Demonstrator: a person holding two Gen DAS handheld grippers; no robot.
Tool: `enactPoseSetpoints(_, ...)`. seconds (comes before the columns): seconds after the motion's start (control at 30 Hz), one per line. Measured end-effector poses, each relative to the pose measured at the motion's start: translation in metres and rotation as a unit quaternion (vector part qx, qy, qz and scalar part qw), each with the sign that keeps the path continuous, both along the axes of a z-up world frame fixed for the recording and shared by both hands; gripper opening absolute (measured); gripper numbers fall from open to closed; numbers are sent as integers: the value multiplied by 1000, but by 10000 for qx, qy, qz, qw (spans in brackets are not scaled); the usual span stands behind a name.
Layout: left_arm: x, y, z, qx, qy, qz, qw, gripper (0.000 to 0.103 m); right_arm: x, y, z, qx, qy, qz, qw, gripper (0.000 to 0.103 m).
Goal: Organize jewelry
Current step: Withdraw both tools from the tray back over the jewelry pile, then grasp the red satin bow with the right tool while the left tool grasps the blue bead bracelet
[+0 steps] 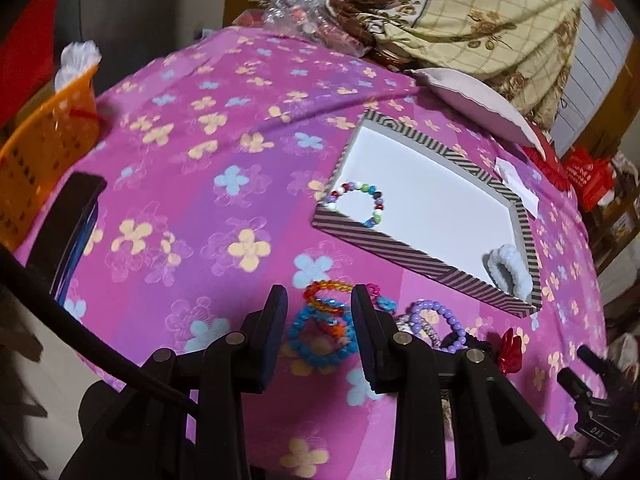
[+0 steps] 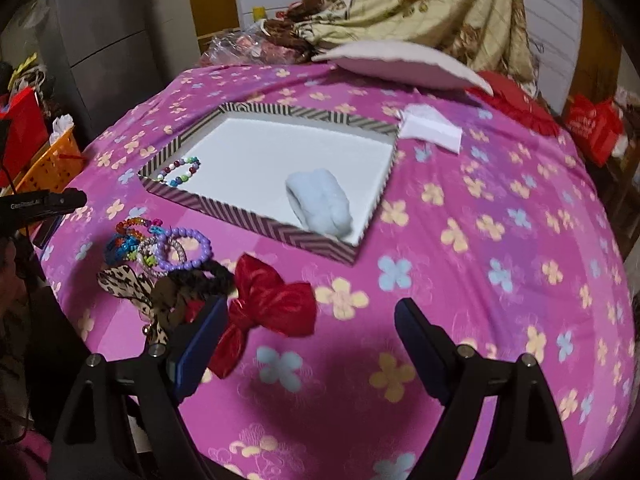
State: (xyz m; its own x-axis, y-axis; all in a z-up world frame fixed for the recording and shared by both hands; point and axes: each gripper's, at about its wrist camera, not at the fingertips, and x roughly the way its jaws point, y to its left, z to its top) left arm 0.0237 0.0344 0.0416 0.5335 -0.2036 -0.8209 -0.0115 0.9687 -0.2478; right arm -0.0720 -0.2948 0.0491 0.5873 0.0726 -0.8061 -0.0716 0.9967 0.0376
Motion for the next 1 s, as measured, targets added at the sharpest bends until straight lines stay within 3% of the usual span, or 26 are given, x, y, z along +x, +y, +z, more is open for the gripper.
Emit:
enactPoseSetpoints(0.3,-1,24,-25,-208,410,175,9988,48,7,1,-25,381,203,-7,9991,88)
enactPoseSetpoints(0.43,-4,28,-32,-268,522,228,9980,48,16,5,-41,707,413,-165,9965,79)
enactPoseSetpoints(0.6,-6,30,-36,-215,581,291,9977,48,25,17,-57,1122,611,-233,9915,76)
enactPoseSetpoints(0.73,-6,29,-38,-201,615,283,9975,48,36,34,-65,741,725,-237,9943,76)
enactPoseSetpoints(0.9,-8,29,-37,-176,613,254,9976,48,43,46,-65,-484,667,10,9966,70)
enactPoseSetpoints(1.0,-9,31,-35,-171,589,270,9978,48,43,37,-58,-816,644,-85,9945,70)
